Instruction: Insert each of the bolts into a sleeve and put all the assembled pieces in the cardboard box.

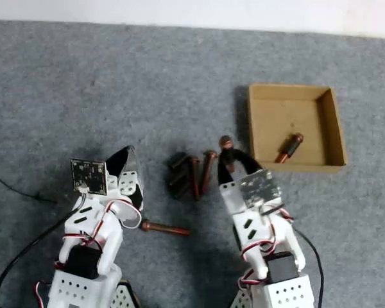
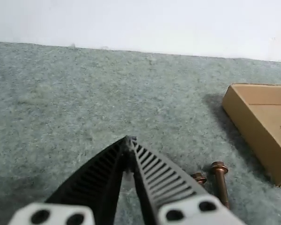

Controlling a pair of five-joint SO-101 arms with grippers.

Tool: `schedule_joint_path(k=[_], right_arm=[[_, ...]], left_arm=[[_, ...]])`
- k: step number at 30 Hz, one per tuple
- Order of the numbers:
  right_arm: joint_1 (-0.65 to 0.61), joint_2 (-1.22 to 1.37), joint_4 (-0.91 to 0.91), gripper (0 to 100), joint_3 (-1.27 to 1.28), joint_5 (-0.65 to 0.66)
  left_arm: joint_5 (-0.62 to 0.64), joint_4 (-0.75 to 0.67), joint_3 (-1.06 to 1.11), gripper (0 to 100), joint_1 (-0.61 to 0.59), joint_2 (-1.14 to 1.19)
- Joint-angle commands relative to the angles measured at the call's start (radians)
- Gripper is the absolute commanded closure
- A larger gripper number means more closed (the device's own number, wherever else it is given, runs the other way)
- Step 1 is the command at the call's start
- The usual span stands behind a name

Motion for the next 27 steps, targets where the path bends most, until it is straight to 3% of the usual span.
schedule_joint_path(k=[1, 6, 14, 22, 27], right_arm=[[0.044, 0.007, -0.036, 99.4, -0.004, -0.011], [0.102, 0.252, -0.042, 99.4, -0.213, -0.011], [0.240, 1.006, -0.125, 99.4, -0.696, -0.031], [0.371, 1.672, -0.120, 99.3, -1.118, -0.250], [0.377, 1.856, -0.120, 96.4, -1.216, -0.334]], left_arm=[[-0.018, -0.006, 0.019, 99, -0.012, -0.013], [-0.018, -0.006, 0.021, 99, -0.016, -0.013], [-0.020, -0.006, 0.021, 99, -0.016, -0.013], [-0.020, -0.008, 0.022, 99, -0.016, -0.013], [-0.020, -0.008, 0.024, 99, -0.016, -0.013]])
